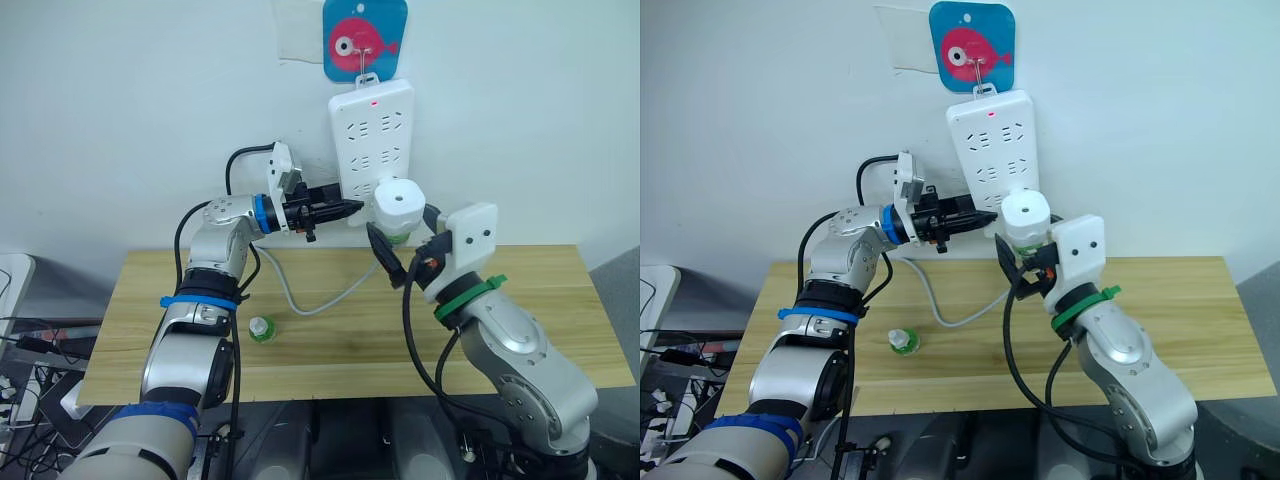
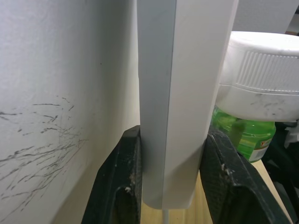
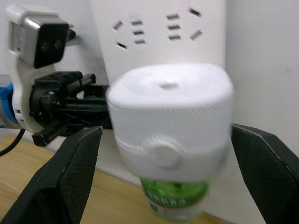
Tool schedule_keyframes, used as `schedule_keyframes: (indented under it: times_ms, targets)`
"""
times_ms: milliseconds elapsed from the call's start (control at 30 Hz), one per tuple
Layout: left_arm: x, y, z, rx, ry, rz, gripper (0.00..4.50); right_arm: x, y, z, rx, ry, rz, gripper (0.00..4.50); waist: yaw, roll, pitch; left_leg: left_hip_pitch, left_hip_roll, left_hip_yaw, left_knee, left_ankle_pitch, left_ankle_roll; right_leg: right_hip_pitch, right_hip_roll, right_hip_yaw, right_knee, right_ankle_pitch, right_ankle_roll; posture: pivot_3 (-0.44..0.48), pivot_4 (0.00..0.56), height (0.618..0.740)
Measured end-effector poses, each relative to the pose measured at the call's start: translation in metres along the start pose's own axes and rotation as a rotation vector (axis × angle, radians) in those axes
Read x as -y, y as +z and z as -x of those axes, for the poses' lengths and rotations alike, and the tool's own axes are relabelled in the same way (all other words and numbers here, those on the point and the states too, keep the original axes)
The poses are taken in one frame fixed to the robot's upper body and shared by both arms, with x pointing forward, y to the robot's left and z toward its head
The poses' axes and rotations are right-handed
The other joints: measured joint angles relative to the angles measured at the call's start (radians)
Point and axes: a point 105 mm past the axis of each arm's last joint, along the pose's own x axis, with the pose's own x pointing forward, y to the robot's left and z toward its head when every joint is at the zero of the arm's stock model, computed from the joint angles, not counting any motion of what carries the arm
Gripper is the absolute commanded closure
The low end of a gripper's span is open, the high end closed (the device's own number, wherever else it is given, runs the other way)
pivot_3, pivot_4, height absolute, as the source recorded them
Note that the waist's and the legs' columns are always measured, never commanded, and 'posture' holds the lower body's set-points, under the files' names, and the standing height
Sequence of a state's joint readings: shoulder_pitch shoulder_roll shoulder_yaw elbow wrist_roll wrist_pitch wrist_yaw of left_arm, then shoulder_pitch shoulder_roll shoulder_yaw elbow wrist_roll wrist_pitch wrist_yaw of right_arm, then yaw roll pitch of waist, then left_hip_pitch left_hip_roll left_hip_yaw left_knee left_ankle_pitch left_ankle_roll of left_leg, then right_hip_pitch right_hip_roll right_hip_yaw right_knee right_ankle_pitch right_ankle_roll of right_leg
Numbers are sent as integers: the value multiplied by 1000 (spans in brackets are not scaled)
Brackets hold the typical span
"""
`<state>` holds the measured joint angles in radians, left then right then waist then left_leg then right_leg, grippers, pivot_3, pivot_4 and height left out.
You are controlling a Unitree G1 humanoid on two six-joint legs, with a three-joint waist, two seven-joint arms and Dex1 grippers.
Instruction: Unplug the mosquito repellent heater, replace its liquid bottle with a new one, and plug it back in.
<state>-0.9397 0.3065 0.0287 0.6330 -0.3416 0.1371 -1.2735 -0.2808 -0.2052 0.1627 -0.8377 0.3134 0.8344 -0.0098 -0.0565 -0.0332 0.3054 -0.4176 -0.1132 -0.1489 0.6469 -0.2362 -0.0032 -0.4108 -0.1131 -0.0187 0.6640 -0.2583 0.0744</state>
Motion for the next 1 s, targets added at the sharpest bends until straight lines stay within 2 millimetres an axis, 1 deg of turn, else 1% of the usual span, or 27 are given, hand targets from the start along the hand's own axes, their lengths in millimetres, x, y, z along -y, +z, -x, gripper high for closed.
schedule_keyframes:
  times_ms: [133,333,367,400,467,500,800,900,1000]
  targets:
    - [0,0,0,-2,3,0,3215,-2,9,-8,31,-27,23,0,0,0,0,0,0,0,0,0,0,0,0,0,0,0,0,-235,342,740]
    - [0,1,0,-4,5,-3,3215,-3,11,-11,36,-40,66,0,0,0,0,0,0,0,0,1,0,-1,0,0,0,0,0,-224,344,740]
    - [0,1,0,-5,6,-4,3215,-3,11,-11,37,-43,69,396,0,0,0,0,0,0,0,1,0,-1,0,0,0,0,0,-221,342,740]
    - [0,1,0,-5,6,-6,3215,-2,11,-11,37,-47,74,625,0,0,0,-1,0,0,0,1,0,-1,0,0,0,0,0,-221,342,740]
    - [1,1,0,-6,10,-9,3215,0,11,-11,36,-57,86,1351,-1,0,0,-1,0,0,0,1,-1,-1,0,0,0,0,0,-222,342,740]
    - [1,1,0,-6,11,-11,3215,0,11,-11,36,-57,89,1509,-1,0,0,-1,0,0,0,2,-3,-1,0,1,0,0,0,-224,341,740]
    - [1,0,-3,-5,18,-14,3215,1,10,-10,22,-60,106,1500,-2,0,0,-1,0,0,0,2,-3,-2,1,0,0,0,0,-235,329,740]
    - [4,-1,-8,9,9,-6,3215,5,12,-4,15,-72,102,1500,0,0,0,-2,0,0,0,2,-3,-2,1,0,-1,0,0,-242,330,740]
    - [4,0,-10,15,6,-12,3215,7,14,0,0,-68,86,1500,1,0,0,-3,0,-1,0,3,-4,-2,1,-1,-1,0,0,-248,327,740]
